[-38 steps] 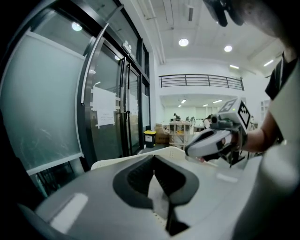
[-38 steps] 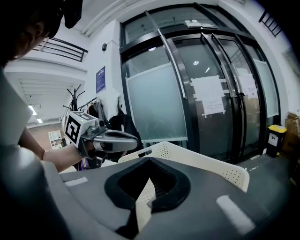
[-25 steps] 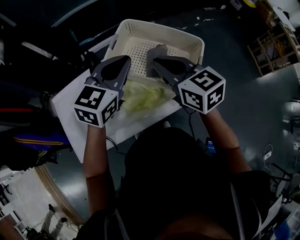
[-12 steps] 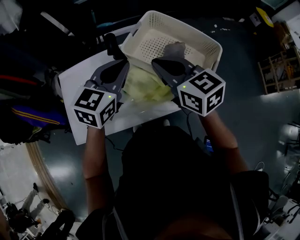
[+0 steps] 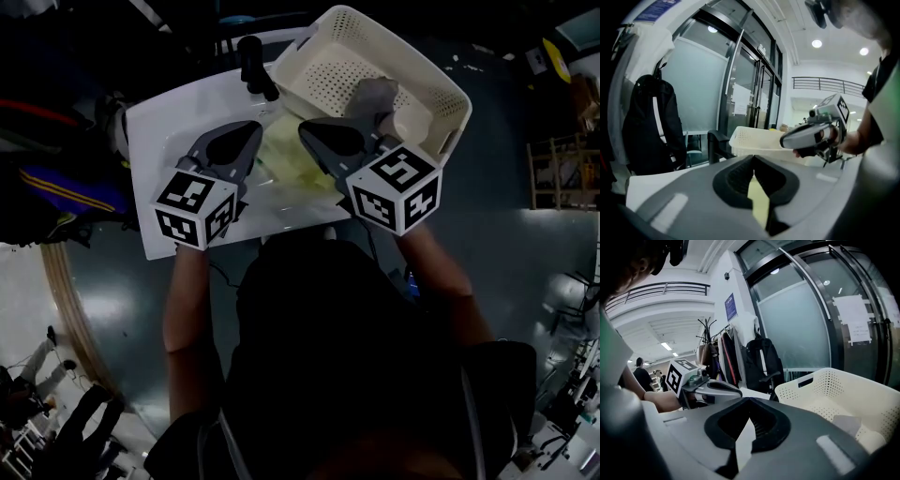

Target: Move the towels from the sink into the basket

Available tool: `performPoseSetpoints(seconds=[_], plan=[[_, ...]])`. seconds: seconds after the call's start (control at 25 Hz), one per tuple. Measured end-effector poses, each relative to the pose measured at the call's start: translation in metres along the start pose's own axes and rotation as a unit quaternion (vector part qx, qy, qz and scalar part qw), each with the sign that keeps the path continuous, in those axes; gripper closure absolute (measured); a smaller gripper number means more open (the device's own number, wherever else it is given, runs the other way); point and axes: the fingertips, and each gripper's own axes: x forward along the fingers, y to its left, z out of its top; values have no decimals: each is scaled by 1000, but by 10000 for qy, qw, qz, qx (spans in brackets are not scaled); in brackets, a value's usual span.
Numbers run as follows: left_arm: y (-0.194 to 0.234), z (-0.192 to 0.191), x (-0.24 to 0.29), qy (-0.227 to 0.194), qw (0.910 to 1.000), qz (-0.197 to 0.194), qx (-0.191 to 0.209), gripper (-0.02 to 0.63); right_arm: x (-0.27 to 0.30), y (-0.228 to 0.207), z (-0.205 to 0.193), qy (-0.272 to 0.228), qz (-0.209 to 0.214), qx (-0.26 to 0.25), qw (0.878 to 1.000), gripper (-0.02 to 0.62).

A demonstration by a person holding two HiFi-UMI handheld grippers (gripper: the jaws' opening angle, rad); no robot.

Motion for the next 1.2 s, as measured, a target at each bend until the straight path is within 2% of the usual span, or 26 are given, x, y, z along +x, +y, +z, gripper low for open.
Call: performPoseSetpoints(seconds=[0.2,0.4,0.76,1.0,1.2], plan=[[0,-21,0,168,9998,-14,-129,598,13,6,-22,253,75,84,9996,597],[2,-46,3,448,9990,-15,-77,598,26,6,-46,495,43,204,9986,597],[2,-85,13,870,9955,-333,-165,597,37,-2,-76,721,-148,544,9958,597],[3,-105,25,1141,9915,-624,30,597,39,-9,-94,870,-323,816,9923,597],[7,-123,39,1460,9849,-899,255,597,40,-17,-111,985,-530,1019,9885,597]])
